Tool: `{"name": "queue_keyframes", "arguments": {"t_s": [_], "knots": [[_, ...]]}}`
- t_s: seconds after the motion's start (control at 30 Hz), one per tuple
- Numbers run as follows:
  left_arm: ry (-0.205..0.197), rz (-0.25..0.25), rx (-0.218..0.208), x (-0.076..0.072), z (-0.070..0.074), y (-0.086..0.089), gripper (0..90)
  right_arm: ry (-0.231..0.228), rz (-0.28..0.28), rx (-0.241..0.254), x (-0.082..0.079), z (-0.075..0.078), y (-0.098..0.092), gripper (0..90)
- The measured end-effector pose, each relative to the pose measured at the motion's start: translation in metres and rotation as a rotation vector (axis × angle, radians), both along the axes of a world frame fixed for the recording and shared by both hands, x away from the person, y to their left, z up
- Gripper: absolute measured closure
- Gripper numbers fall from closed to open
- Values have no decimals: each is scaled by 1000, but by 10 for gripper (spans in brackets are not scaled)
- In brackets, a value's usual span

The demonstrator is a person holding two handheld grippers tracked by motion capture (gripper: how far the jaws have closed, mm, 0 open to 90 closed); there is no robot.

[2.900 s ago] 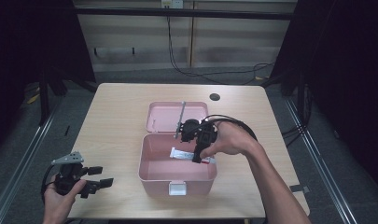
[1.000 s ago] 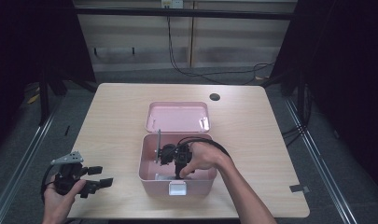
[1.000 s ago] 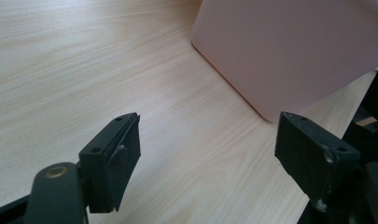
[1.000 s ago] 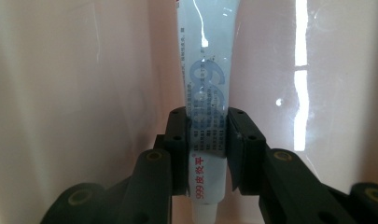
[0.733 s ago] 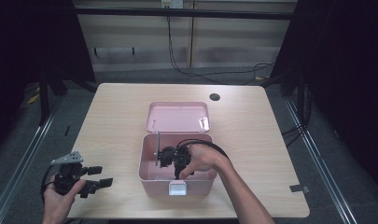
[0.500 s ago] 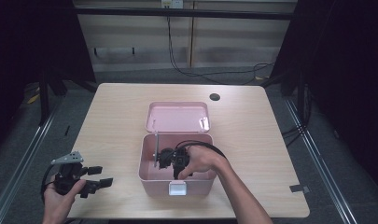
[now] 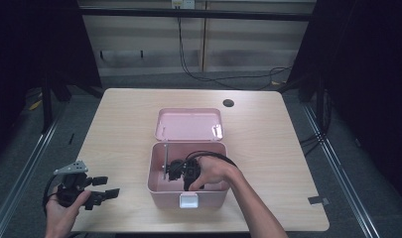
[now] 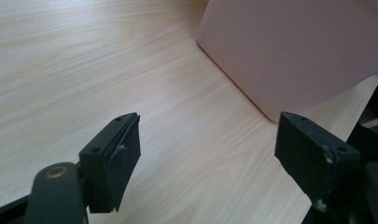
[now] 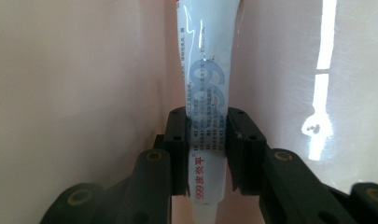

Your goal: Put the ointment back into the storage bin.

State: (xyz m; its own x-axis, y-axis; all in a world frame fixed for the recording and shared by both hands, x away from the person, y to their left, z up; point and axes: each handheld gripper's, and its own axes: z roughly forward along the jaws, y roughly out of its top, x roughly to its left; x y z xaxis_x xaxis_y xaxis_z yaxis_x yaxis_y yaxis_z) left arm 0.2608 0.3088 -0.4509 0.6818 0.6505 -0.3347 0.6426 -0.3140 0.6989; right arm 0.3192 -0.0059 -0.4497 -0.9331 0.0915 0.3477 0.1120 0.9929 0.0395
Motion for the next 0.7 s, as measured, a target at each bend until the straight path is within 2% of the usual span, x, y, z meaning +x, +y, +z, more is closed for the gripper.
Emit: {"name": "queue_keyframes", "arguments": {"t_s": [0.07, 0.23, 0.37, 0.5, 0.67, 0.7], "knots": [[-1, 0, -1, 0, 0, 0, 223, -10, 6, 1, 0, -1, 0, 718], [1, 0, -1, 0, 0, 0, 223, 4, 10, -11, 0, -3, 0, 718], [2, 1, -1, 0, 0, 0, 224, 6, 5, 0, 0, -4, 0, 717], [1, 1, -1, 0, 0, 0, 223, 1, 10, -18, 0, -4, 1, 714], [2, 0, -2, 0, 0, 0, 223, 4, 5, -3, 0, -4, 1, 713], [2, -1, -1, 0, 0, 0, 223, -2, 8, -20, 0, -2, 1, 713]]}}
